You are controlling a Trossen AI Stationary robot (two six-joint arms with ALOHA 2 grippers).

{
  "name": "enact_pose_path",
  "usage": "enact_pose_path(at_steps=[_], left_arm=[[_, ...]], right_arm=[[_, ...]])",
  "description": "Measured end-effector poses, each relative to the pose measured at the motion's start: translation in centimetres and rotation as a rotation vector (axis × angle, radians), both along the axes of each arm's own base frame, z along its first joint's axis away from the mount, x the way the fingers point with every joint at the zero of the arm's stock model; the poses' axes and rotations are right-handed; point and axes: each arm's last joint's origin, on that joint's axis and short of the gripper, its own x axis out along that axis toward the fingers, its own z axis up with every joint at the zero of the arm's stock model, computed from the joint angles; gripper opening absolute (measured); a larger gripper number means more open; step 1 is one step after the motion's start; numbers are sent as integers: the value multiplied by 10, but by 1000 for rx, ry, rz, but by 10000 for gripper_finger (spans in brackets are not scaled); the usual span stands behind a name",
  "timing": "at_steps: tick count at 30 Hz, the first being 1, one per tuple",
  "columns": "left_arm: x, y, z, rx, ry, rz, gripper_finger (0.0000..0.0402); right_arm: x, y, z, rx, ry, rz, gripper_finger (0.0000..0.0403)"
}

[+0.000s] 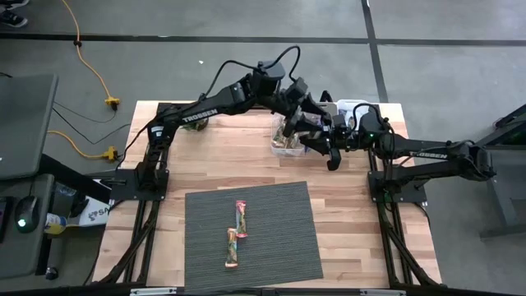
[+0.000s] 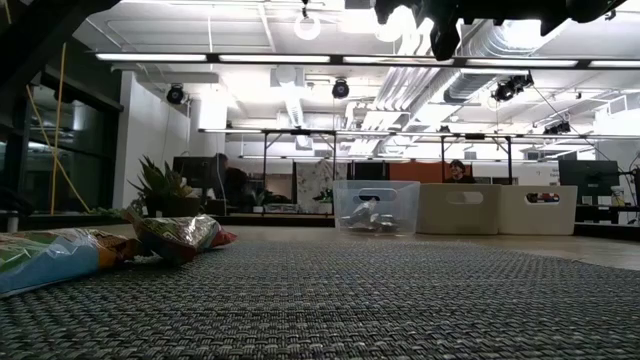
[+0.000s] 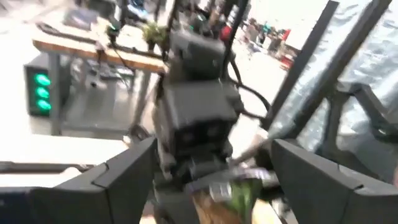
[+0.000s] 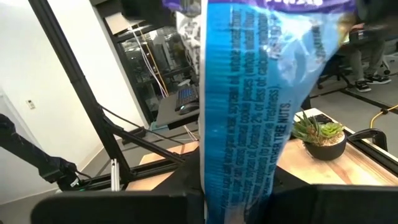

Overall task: Pick and place Granola Bars by type
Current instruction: Put the blue granola bar into the white bin

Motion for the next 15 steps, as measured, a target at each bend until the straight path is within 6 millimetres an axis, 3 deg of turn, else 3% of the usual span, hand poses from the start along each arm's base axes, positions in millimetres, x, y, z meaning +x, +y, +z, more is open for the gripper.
enact_pose_path(at_steps=[4,9,15], left_arm=[[-6,5,21,48,-75,98,311],[-24,19,51,120,-119,341,312],[-61,30,71,126,-68,559,312]], right_arm=[[0,0,0,0,-1,0,43],[0,-1,0,-20,-4,-6,43],[-7,-9,8,-45,-24,-63,43]])
